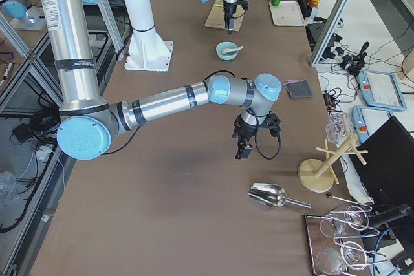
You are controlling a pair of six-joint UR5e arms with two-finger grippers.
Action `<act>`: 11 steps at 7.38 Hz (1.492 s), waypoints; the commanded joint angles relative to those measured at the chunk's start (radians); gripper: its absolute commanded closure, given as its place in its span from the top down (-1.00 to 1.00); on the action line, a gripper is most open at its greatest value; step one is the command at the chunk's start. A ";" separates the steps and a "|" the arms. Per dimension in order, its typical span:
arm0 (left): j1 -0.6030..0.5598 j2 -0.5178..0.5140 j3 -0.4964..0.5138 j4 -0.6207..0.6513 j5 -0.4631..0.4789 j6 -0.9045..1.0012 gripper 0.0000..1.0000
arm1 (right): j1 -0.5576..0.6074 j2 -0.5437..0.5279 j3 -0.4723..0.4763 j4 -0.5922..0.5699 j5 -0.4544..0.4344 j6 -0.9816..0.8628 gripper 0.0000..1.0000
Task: Place spoon in bowl
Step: 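Lower the spoon into the bowl, open the left gripper and withdraw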
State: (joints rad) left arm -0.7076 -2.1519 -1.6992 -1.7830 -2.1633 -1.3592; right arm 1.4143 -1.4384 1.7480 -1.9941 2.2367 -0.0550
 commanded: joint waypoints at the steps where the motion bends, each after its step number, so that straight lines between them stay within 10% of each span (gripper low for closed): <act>1: -0.137 0.079 -0.144 0.242 -0.070 0.274 0.96 | 0.041 -0.043 0.004 0.001 0.029 -0.048 1.00; 4: -0.297 0.140 -0.186 0.554 -0.067 0.706 0.96 | 0.069 -0.073 0.010 0.000 0.052 -0.034 1.00; 11: -0.736 0.435 -0.022 0.508 -0.144 1.327 0.96 | 0.071 -0.071 0.007 0.000 0.054 -0.028 1.00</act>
State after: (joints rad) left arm -1.4103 -1.7356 -1.7608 -1.2588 -2.3123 -0.1650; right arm 1.4836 -1.5062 1.7502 -1.9940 2.2892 -0.0835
